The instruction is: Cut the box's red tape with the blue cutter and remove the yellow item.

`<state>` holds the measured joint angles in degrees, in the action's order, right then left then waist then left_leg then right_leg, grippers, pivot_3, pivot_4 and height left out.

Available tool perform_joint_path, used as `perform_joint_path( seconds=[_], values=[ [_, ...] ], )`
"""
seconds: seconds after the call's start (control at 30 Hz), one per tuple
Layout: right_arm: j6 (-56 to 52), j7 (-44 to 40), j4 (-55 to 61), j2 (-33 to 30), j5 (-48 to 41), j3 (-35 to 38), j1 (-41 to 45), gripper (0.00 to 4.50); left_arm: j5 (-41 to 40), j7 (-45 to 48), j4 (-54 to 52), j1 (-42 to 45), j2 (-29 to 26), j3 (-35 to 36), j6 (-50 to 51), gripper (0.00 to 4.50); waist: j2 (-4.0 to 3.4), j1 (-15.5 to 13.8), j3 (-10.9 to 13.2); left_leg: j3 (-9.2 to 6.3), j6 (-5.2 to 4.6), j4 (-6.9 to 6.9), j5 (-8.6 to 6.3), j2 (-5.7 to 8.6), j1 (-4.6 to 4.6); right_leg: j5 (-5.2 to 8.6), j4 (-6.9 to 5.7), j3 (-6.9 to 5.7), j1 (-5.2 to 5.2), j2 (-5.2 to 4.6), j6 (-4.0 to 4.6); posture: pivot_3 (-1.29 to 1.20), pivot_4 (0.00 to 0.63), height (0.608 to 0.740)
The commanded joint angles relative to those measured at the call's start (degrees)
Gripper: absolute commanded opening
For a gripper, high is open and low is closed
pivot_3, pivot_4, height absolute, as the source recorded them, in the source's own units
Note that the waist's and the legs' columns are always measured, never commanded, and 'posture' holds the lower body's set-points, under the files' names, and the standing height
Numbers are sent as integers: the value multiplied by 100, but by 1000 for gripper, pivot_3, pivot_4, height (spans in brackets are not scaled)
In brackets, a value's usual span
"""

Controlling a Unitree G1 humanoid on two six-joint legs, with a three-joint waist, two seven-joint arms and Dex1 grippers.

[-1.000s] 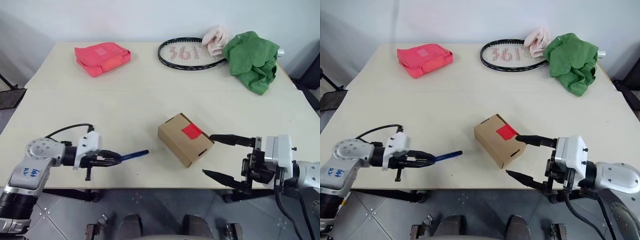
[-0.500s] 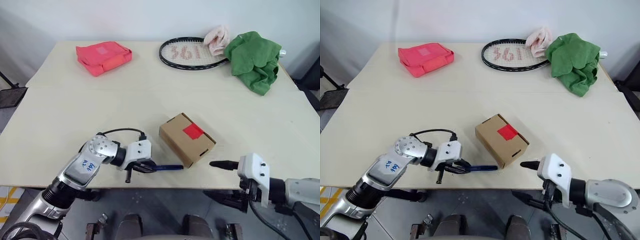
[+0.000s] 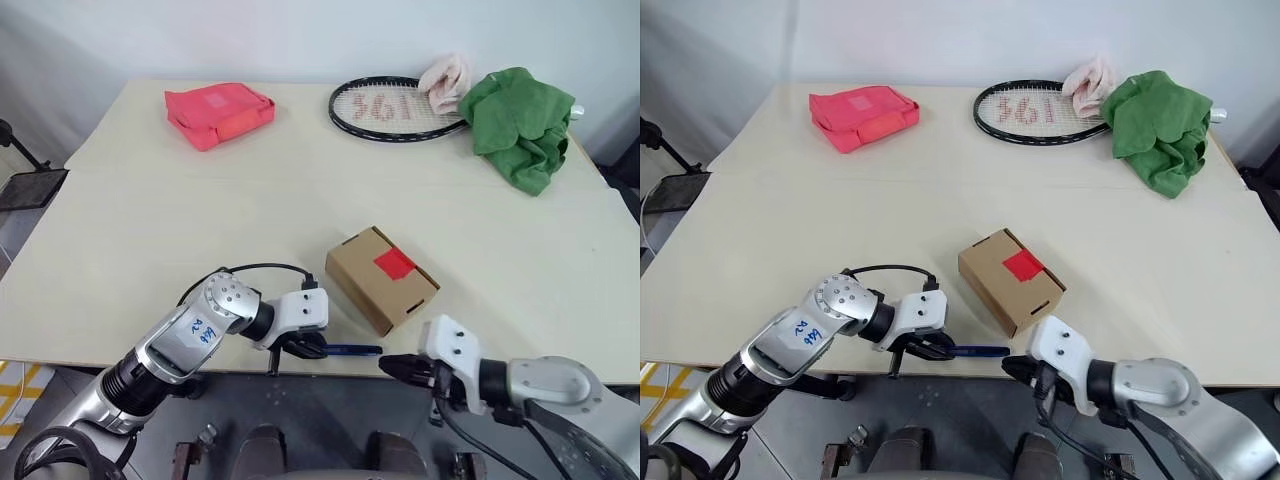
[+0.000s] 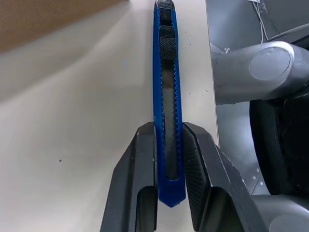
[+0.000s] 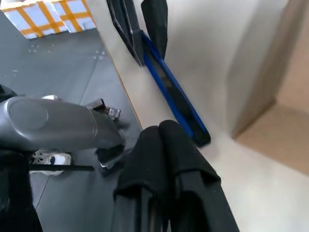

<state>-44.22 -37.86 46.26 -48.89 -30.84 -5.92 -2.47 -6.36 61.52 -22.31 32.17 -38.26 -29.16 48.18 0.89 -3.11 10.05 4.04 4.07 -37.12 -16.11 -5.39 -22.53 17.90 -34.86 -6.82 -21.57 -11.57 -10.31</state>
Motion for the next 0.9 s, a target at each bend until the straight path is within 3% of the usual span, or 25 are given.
perform_joint_path(
  seconds=[0.03, 0.57, 0.9],
  values=[
    [-291, 256, -158, 220, 205, -370, 420, 7, 28, -19, -4, -9, -37, -205, 115, 412, 0, 4, 0, 0, 0, -1, 0, 0, 1, -1, -1, 0, 0, 1, 1, 0, 150, 740],
    [-605, 125, -565, 154, 693, -977, 782, 7, 57, 62, 279, 318, 20, -370, -42, 412, 0, -6, -4, 0, -1, -6, -1, 0, -2, -1, -3, -1, 1, 0, 1, 0, 150, 740],
    [-549, 188, -828, 742, 984, -1520, 1126, 7, 62, 90, 448, 459, 161, -404, -56, 412, 11, -20, -23, 0, -2, -12, -1, 0, 1, -3, -3, -1, 8, 0, 4, 0, 150, 740]
  ],
)
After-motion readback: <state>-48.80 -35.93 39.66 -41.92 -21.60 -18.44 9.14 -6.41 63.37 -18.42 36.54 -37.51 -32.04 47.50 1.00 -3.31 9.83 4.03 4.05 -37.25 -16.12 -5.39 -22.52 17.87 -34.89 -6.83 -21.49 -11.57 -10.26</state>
